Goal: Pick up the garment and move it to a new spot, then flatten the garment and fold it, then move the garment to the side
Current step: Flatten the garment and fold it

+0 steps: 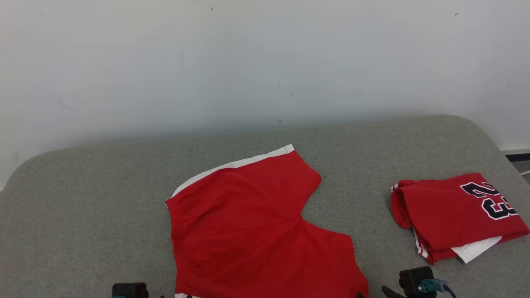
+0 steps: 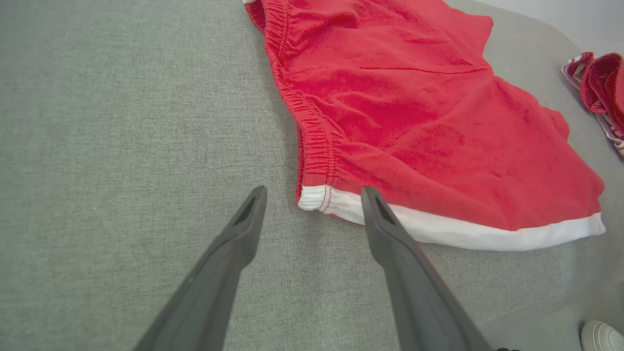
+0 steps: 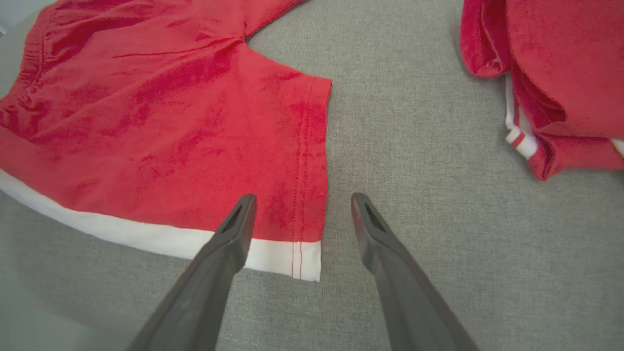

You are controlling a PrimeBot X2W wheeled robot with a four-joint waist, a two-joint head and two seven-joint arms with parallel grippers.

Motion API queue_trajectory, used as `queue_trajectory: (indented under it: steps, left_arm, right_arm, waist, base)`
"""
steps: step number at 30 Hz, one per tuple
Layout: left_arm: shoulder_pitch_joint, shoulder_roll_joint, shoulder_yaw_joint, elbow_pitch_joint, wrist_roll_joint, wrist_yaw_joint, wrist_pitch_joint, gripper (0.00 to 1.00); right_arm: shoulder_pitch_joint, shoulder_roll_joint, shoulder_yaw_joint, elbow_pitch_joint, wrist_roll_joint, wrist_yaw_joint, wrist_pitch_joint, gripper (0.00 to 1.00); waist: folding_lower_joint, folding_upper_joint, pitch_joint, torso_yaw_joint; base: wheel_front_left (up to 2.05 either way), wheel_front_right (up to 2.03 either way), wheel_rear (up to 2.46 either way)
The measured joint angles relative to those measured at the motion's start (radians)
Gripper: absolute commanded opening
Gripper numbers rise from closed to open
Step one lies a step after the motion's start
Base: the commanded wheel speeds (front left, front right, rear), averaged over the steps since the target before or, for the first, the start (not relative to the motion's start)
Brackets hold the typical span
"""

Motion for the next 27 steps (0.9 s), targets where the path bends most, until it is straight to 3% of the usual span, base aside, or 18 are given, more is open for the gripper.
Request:
queue_trajectory:
  steps: [9, 17, 27]
  left_arm:
    - [-0.046, -0.034, -0.038, 0.094, 0.000, -0.018, 0.065, 1.00]
    - [-0.084, -0.029, 0.014, 0.132, 0.001, 0.019, 0.054, 1.00]
    - [-0.110, -0.017, 0.000, 0.182, 0.003, 0.009, 0.056, 1.00]
  right_arm:
    - [0.000, 0.011, 0.022, 0.050, -0.002, -0.004, 0.087, 1.00]
    - [-0.006, 0.026, 0.022, 0.065, 0.000, -0.012, 0.115, 1.00]
    - [-0.010, 0.026, 0.024, 0.070, 0.000, -0.013, 0.133, 1.00]
  waist:
    - [-0.0001, 0.0000, 0.017, -0.008]
    - [0.0000, 0.0000, 0.024, -0.007]
    - [0.0000, -0.0002, 0.042, 0.001]
  base:
    - [0.00, 0.00, 0.00]
    - [0.00, 0.00, 0.00]
    - [0.00, 0.00, 0.00]
